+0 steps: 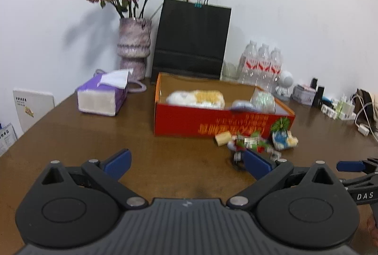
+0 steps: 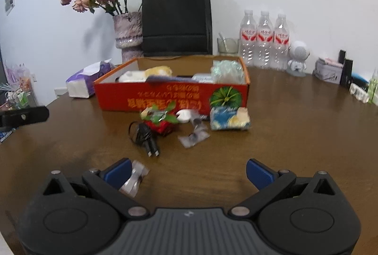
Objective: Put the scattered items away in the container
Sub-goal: 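Grasp the black cable with the left gripper while the right grasps another clear packet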
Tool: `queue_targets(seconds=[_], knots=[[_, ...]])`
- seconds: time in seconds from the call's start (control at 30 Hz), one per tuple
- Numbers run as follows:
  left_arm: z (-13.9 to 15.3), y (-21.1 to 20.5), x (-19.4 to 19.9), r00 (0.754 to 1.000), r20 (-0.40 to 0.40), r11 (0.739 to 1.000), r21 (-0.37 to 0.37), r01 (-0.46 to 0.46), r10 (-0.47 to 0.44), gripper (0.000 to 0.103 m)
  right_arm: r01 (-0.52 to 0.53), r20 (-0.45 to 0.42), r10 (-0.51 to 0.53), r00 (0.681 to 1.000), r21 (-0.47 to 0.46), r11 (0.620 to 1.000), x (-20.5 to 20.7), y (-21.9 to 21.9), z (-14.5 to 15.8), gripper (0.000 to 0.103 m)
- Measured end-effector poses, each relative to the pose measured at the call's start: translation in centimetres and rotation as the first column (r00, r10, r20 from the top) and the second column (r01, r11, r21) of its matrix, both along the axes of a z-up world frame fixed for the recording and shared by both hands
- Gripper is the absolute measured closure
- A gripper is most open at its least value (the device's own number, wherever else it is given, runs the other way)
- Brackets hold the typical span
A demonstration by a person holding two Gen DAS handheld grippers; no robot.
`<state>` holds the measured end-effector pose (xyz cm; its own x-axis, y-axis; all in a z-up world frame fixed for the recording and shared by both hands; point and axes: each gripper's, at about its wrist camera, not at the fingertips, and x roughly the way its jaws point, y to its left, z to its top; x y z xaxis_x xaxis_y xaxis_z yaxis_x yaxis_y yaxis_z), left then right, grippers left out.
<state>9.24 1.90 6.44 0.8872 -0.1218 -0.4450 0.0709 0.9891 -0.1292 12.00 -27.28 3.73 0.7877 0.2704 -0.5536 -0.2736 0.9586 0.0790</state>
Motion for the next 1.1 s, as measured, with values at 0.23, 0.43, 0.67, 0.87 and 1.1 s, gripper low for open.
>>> queue_targets(seconds=[0.23, 0.43, 0.67, 0.87, 1.1], knots=[[-1.8, 0.8, -0.2, 0.999, -0.052, 1.000, -0.012, -0.005, 0.004, 0.000, -0.075, -0.035, 0.074, 0.997, -0.021, 0.997, 1.3, 4.1, -1.8, 0.017], [-2.4, 1.5, 0.0, 0.997, -0.075, 1.000, -0.013, -0.021, 0.020, 0.000, -0.066, -0.074, 0.060, 0.995, -0.080, 0.995, 2.6, 6.3, -3.1, 0.082], [-2.6, -1.2, 2.0, 0.995, -0.091, 0.999, -0.014, 0.043, -0.044, 0.000, -0.035, -0.057, 0.034, 0.998, -0.030, 0.999, 2.3, 3.7, -2.6, 0.088], [-3.1, -5.4, 5.6, 0.987, -0.119, 0.994, -0.041, 0.106, -0.110, 0.000, 0.026, -0.006, -0.026, 1.000, -0.006, 1.000, 3.5, 0.5, -1.4, 0.088], [-4.8, -9.4, 9.9, 0.977, -0.198, 0.996, -0.047, 0.071, -0.079, 0.000, 0.045, 0.017, -0.045, 0.999, -0.004, 0.999, 5.4, -2.3, -0.9, 0.088]])
